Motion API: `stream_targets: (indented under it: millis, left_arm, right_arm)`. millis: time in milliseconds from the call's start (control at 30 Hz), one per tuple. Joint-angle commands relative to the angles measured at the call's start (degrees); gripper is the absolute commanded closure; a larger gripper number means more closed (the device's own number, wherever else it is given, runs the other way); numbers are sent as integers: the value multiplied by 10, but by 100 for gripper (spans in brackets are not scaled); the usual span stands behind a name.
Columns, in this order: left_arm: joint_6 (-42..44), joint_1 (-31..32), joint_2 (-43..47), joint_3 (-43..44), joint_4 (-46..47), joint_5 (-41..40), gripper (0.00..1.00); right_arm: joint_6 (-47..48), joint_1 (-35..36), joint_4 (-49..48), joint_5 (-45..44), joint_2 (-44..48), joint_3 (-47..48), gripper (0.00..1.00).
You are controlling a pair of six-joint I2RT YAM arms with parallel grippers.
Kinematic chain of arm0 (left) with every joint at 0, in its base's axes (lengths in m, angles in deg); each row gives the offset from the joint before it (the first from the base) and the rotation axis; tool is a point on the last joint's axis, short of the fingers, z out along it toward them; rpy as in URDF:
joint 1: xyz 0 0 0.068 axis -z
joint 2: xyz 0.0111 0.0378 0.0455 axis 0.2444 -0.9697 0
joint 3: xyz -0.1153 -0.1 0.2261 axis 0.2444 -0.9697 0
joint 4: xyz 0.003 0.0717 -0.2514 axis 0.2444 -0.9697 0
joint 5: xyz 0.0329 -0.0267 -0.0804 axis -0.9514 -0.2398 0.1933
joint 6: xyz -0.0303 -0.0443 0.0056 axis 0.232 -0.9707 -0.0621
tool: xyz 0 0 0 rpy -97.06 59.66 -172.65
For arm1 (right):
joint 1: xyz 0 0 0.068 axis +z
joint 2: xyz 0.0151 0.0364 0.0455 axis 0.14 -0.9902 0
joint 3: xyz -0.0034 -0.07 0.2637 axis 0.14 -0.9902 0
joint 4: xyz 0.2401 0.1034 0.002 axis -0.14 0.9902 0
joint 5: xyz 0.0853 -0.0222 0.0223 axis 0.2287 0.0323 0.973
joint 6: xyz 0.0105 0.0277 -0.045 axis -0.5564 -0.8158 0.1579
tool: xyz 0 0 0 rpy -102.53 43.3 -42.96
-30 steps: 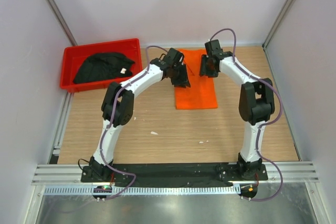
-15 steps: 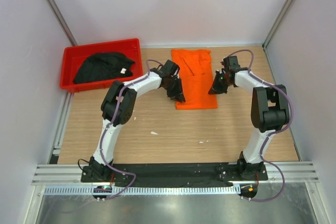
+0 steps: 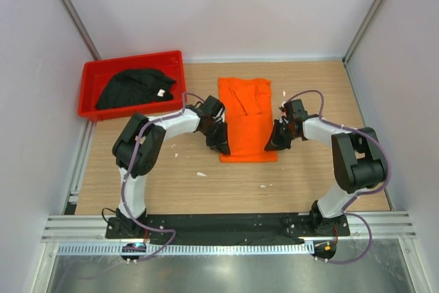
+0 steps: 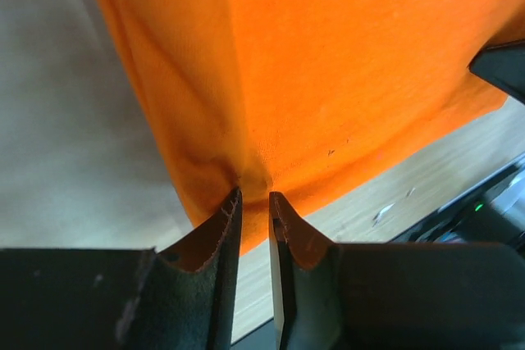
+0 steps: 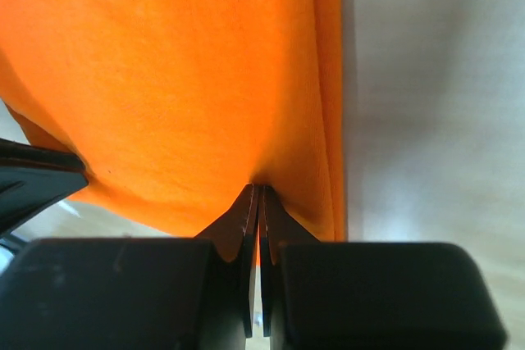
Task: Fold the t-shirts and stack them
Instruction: Fold the tshirt
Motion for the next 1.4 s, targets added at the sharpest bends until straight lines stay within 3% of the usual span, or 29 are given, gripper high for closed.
stream_targets:
  millis: [0, 100, 167, 333, 500, 633, 800, 1067, 1233, 1367]
  left_arm:
    - [31, 25, 57, -116, -26, -8, 79]
    - [33, 49, 138, -175, -23, -4, 76]
    - [31, 54, 198, -205, -26, 13, 69]
    - [43, 46, 262, -150, -69, -1, 61]
    - [44, 1, 227, -108, -61, 6, 67]
    - [38, -58, 185, -107, -27, 38, 74]
    - [46, -83, 136, -82, -14, 47, 76]
    - [61, -103, 76, -61, -6, 17, 77]
    - [95, -113, 47, -31, -43, -23, 77]
    - [125, -113, 80, -16, -96, -60, 70]
  right_arm:
    - [-27, 30, 22, -16, 70, -53, 93]
    - [-56, 35, 43, -9, 148, -93, 92]
    - [-63, 35, 66, -12, 184, -98, 90]
    - [-66, 34, 67, -14, 207, -55, 75]
    - [-95, 34, 9, 26, 125, -6, 75]
    - [-127, 35, -50, 65, 62, 9, 88]
    - [-158, 36, -101, 105, 11, 21, 92]
    - [-131, 10, -122, 75, -55, 27, 93]
    - [-92, -22, -101, 60, -106, 49, 92]
    - [-31, -32, -3, 8, -72, 94, 88]
